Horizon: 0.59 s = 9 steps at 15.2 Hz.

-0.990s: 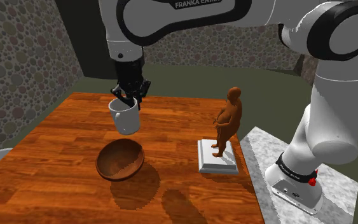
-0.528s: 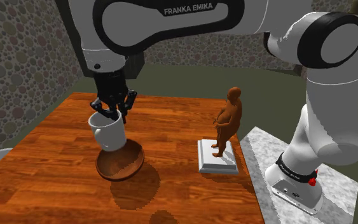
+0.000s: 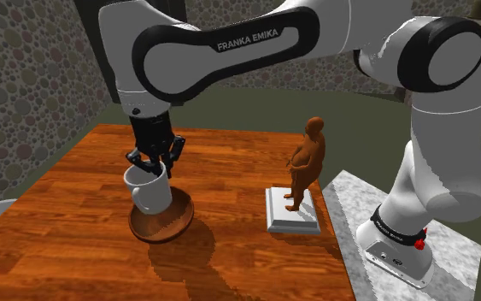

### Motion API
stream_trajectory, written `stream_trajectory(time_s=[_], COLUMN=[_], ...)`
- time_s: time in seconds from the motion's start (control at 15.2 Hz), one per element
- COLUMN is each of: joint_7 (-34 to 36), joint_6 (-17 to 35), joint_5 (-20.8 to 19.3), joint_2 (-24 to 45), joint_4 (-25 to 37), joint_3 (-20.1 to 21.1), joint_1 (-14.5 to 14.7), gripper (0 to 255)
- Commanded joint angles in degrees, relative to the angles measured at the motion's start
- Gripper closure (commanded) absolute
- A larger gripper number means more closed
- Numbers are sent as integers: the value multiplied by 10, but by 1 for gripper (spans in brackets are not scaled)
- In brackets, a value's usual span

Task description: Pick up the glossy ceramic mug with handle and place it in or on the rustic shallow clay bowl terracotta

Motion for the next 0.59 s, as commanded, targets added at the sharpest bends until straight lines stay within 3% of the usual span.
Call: stream_trajectory(time_s=[0.0,0.53], joint_7=[0,-2], joint_6=[15,64], joint_5=[-1,-3], joint_2=[1,9], joint_4=[-14,-55], joint_3=[0,-3], joint_1=[0,-2], gripper=[255,255])
